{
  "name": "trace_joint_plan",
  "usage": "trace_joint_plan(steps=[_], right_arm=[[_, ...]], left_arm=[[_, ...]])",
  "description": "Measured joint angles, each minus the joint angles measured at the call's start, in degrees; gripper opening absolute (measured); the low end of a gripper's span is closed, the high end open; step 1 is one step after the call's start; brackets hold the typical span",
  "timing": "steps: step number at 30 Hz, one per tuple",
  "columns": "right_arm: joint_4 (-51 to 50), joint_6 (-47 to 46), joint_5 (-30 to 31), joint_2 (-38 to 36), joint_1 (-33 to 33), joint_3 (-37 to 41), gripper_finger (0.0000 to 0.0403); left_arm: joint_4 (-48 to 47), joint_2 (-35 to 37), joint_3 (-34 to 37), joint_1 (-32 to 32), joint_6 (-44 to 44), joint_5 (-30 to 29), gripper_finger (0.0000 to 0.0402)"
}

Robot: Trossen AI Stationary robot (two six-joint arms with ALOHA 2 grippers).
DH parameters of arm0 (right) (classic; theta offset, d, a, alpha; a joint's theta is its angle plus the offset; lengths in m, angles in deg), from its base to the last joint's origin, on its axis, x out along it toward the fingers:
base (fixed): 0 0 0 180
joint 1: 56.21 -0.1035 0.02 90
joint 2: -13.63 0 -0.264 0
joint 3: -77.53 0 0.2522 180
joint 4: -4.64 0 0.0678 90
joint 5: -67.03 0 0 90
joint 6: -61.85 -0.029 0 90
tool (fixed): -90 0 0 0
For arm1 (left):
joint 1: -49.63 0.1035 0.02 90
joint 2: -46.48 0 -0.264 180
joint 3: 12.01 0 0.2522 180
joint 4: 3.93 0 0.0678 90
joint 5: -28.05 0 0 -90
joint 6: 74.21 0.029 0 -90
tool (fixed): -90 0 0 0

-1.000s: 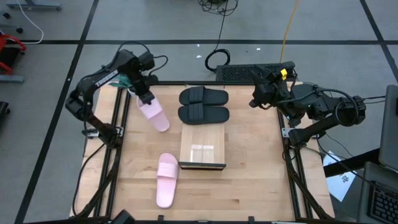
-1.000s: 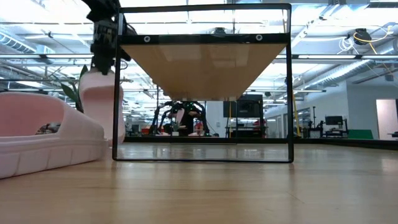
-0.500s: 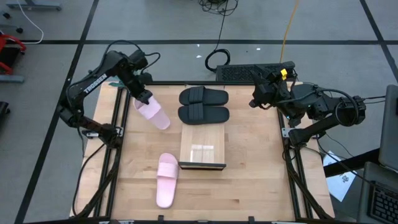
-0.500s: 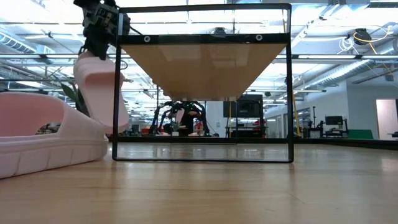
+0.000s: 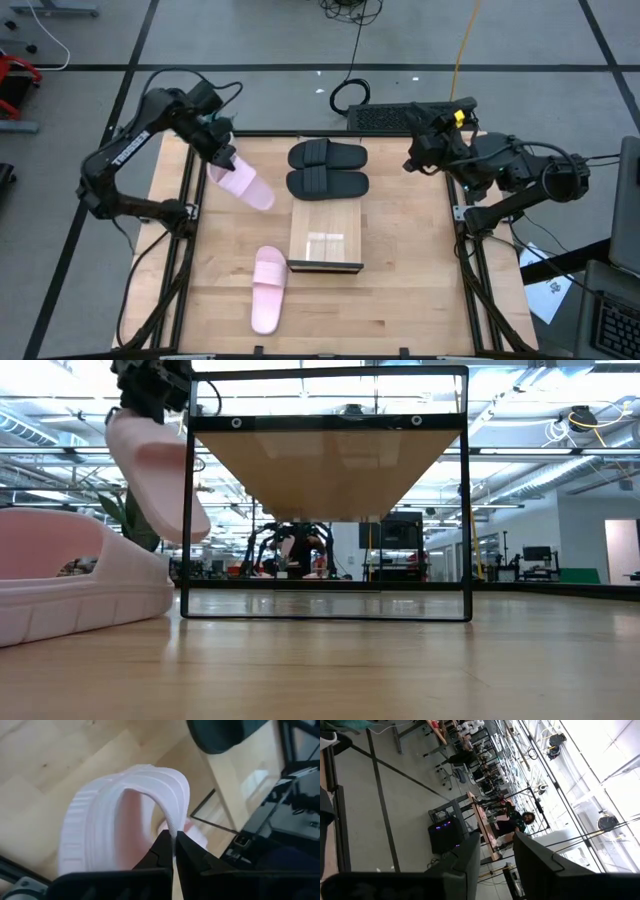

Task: Pick and place slides into the shelf
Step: Put the top white slides on the shelf

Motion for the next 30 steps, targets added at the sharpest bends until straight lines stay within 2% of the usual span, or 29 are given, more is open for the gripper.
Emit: trace_joint_plan(steps=[20, 26, 30], right_arm=[[-0.37, -0.07, -0.16, -2.7, 0.01, -0.02, 0.0109], [-0.36, -0.35, -0.18, -2.68, -0.01, -0.02, 0.0109], [-0.36, -0.41, -0.16, -2.68, 0.0, -0.01, 0.0109]], left_arm=[[0.0, 15.44, 0.0, -9.45, -21.49, 3.65, 0.0], [0.05, 16.86, -0.08, -14.64, -28.83, 6.12, 0.0], [-0.08, 16.54, -2.87, -17.1, -31.66, 7.39, 0.0]])
